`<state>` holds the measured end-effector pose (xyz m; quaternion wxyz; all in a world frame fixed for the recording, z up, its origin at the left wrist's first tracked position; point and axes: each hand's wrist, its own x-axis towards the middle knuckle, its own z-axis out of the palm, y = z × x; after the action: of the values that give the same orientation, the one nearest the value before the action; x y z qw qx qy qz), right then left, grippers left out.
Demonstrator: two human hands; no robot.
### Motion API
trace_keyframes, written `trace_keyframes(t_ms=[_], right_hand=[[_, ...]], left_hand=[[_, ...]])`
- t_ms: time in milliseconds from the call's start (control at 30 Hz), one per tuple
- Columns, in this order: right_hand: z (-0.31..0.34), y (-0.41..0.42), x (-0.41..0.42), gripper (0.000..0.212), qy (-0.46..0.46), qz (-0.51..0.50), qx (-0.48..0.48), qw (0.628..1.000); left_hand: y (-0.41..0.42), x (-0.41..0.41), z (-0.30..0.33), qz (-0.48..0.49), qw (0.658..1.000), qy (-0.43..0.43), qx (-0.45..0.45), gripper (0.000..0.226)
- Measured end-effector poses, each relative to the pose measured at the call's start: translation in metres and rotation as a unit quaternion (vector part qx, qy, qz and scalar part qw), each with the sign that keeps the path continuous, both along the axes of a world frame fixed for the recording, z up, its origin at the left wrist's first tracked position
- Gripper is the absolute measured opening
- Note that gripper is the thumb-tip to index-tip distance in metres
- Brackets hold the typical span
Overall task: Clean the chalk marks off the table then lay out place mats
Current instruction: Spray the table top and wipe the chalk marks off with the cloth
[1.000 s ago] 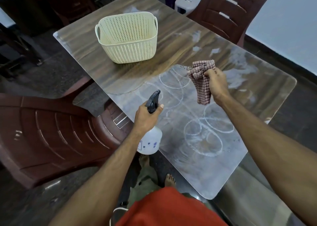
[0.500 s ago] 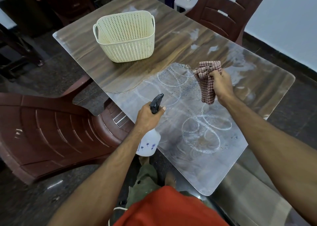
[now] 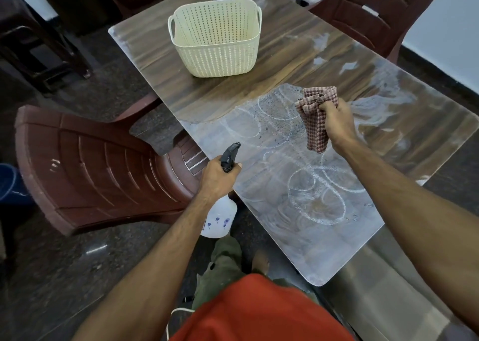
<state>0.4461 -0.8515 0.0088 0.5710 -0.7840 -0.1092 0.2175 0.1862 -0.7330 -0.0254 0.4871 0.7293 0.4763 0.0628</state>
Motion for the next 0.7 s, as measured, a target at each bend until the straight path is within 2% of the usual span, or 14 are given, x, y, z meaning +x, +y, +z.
trace_keyframes(t_ms=[100, 233, 400, 467, 567, 700], right_hand=[[0.0, 0.008, -0.005, 0.015, -0.008, 0.009, 0.0, 1.0], [-0.003, 0.018, -0.008, 0.011, -0.007, 0.03, 0.001, 1.0], [-0.009, 0.027, -0.014, 0.025, 0.005, 0.048, -0.002, 0.999], [-0.011, 0.029, -0.017, 0.017, 0.013, 0.05, 0.0, 0.999], [-0.013, 0.031, -0.02, 0.009, 0.016, 0.049, 0.005, 0.999], [-0.013, 0.027, -0.016, 0.019, 0.018, 0.044, 0.009, 0.999]], left_hand=[[0.001, -0.013, 0.0, 0.027, 0.999, -0.016, -0.024, 0.024], [0.001, -0.03, 0.0, 0.046, 0.998, 0.005, -0.031, 0.03], [0.001, -0.046, -0.001, 0.055, 0.998, 0.013, -0.037, 0.03], [0.001, -0.049, 0.0, 0.052, 0.998, 0.01, -0.037, 0.031], [-0.001, -0.049, 0.0, 0.035, 0.998, -0.001, -0.048, 0.024], [-0.006, -0.042, -0.001, 0.0, 0.999, 0.008, -0.046, 0.014]])
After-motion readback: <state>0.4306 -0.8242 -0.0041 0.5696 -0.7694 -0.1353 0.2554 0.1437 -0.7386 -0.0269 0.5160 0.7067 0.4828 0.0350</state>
